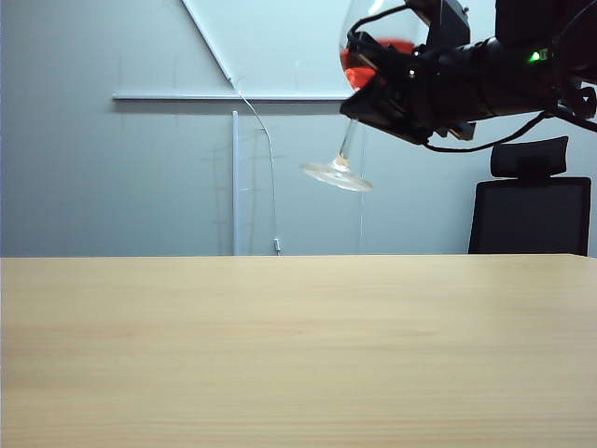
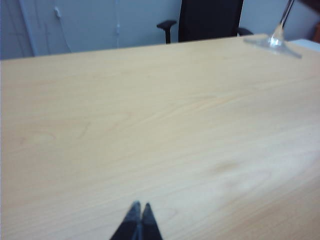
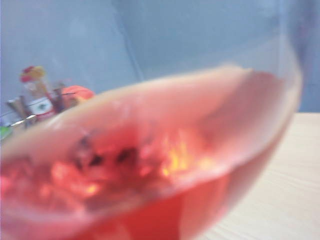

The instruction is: Gently pick up the goblet, rotate it counterclockwise for two full turns (viewing from above), and then place it back on the table.

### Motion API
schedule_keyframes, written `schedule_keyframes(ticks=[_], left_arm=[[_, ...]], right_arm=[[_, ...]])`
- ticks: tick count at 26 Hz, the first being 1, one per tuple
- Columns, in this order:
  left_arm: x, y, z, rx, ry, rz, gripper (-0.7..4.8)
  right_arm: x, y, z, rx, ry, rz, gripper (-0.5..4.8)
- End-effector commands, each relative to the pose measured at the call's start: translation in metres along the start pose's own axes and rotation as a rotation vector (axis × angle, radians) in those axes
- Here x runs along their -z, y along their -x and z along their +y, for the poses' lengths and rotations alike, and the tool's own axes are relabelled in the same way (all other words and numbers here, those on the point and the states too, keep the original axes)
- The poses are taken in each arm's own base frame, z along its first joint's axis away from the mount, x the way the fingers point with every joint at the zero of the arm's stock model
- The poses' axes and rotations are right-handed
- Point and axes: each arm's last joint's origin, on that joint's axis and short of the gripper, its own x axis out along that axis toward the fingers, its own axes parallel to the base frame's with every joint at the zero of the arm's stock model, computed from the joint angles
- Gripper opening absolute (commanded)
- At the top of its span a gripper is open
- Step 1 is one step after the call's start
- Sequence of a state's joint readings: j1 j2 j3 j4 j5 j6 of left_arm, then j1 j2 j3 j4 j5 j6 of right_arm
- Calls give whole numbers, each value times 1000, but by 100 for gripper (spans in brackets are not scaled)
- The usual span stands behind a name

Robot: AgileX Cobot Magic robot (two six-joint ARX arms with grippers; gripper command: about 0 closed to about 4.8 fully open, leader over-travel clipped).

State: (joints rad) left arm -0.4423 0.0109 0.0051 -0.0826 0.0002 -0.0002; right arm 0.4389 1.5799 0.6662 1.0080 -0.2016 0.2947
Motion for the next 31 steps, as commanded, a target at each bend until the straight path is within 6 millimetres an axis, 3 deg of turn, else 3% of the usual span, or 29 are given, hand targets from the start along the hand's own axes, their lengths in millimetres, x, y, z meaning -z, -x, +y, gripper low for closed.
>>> schedule_keyframes(ticks=[1, 11, 14, 22, 31], left_arm=[[-3, 1, 0, 4, 0, -18, -5], [-2, 1, 0, 4, 0, -18, -5], [-2, 1, 0, 4, 0, -18, -5], [-3, 1, 0, 4, 0, -18, -5], [-3, 1, 0, 4, 0, -18, -5]], right_arm=[[-7, 0, 1, 50, -5, -47, -6], [-1, -14, -5, 137, 31, 114, -6], [-9, -33, -6, 183, 84, 193, -6], [-18, -62, -8, 201, 149, 358, -6], [-34, -71, -4, 136, 341, 513, -6]])
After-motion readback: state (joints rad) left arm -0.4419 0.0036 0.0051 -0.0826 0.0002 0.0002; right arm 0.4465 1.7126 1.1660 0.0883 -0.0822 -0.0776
